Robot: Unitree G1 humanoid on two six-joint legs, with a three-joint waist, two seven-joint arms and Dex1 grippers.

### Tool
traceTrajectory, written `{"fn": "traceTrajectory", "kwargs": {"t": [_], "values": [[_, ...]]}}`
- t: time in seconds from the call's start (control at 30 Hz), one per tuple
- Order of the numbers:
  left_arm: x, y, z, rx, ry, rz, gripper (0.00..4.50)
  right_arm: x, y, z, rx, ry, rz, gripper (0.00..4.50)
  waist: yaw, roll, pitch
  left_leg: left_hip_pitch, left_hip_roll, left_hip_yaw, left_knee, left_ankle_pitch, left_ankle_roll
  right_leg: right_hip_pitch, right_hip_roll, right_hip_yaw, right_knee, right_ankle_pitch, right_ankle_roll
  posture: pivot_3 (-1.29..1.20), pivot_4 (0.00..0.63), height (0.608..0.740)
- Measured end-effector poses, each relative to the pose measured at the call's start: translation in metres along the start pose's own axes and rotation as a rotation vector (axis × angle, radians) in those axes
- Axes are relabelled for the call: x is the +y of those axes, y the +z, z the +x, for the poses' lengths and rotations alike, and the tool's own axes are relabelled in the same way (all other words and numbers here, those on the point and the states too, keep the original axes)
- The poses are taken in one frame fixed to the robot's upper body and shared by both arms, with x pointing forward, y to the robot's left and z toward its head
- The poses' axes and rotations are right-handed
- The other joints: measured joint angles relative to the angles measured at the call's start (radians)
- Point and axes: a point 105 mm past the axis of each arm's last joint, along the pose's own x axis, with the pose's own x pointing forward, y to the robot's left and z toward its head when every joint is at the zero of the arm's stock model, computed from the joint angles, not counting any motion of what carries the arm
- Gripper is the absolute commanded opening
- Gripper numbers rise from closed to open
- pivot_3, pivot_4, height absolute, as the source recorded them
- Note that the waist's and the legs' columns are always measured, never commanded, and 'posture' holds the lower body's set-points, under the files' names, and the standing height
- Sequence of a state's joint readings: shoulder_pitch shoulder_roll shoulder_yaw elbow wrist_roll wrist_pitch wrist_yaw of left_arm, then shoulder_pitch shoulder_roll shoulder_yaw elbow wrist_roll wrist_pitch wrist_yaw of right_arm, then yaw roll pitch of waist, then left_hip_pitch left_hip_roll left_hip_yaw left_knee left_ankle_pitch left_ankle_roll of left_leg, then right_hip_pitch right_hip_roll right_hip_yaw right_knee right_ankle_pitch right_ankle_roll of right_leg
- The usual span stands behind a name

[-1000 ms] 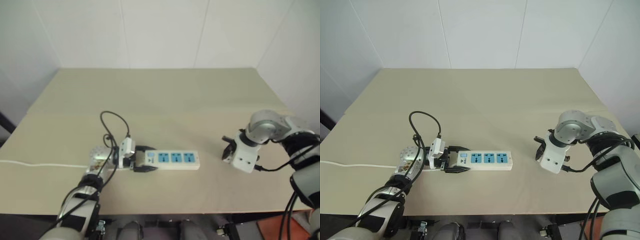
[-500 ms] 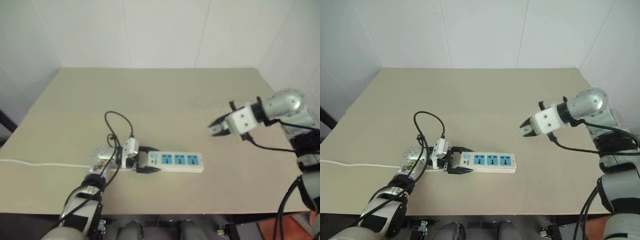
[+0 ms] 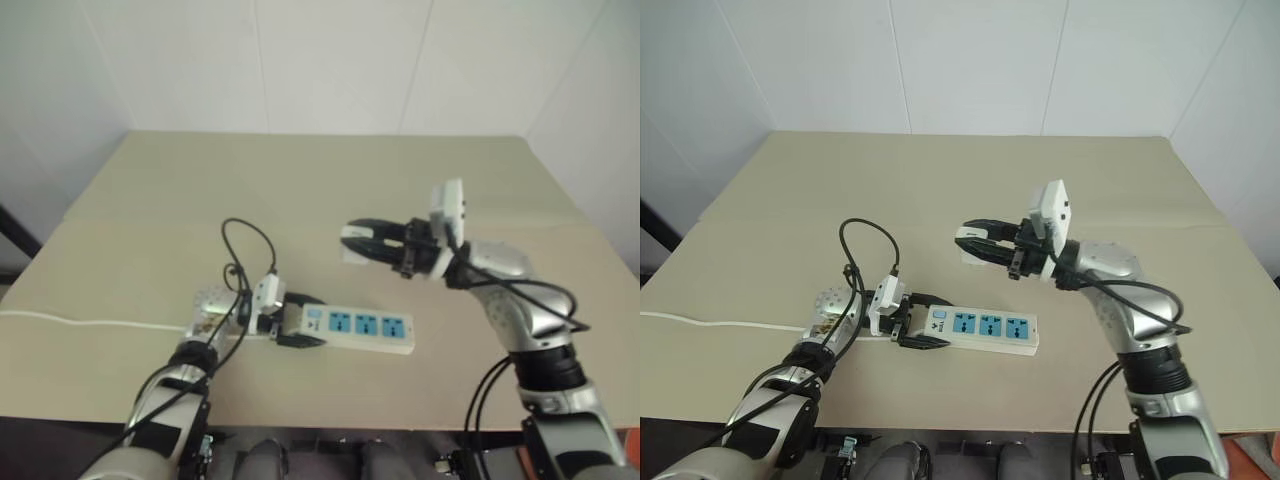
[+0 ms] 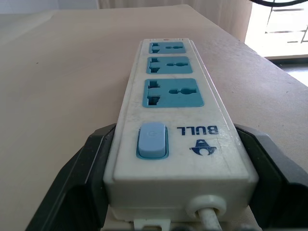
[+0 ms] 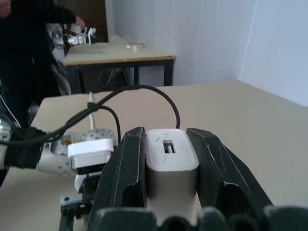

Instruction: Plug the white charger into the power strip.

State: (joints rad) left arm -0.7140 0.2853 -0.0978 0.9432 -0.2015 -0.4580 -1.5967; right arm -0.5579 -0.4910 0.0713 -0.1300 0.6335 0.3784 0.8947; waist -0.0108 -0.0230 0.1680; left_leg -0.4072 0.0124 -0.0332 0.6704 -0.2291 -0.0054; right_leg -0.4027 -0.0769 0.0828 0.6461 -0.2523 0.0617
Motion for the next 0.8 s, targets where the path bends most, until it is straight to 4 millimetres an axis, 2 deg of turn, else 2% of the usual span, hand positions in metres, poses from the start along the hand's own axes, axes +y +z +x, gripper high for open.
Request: {"fn": "traceTrajectory", "kwargs": {"t": [0.17,0.37,0.57,0.8], "values": [[0.000,-0.001,-0.001,0.001,0.002,-0.003,3.29,0.008,-0.022,-0.006,0.029,0.008,0.077,1.11,-0.002,0.000,0.000,0.001,0.000,0.000,0.000,0.000,0.000,0.000,0.000,0.000,-0.001,0.000,0.000,0.00,0.150,0.740],[0.000,-0.001,-0.001,0.000,0.005,-0.003,3.29,0.024,-0.041,0.000,0.043,0.075,0.126,1.11,-0.003,0.000,0.000,0.001,0.000,0.000,0.000,0.000,0.000,0.000,0.000,0.000,-0.001,0.000,0.000,0.00,0.150,0.740],[0.000,-0.001,-0.002,0.000,0.006,-0.004,3.29,0.025,-0.059,0.001,0.064,0.101,0.128,1.11,-0.004,0.000,0.000,0.001,0.000,0.000,0.000,0.000,0.000,0.000,0.001,0.000,-0.001,0.000,0.000,0.00,0.150,0.740],[0.000,-0.001,-0.002,0.001,0.005,-0.004,3.29,0.023,-0.070,0.002,0.044,0.104,0.111,1.11,-0.004,0.000,0.000,0.001,0.000,0.000,0.000,0.000,0.000,0.000,0.001,0.000,-0.001,0.000,0.000,0.00,0.150,0.740]]}}
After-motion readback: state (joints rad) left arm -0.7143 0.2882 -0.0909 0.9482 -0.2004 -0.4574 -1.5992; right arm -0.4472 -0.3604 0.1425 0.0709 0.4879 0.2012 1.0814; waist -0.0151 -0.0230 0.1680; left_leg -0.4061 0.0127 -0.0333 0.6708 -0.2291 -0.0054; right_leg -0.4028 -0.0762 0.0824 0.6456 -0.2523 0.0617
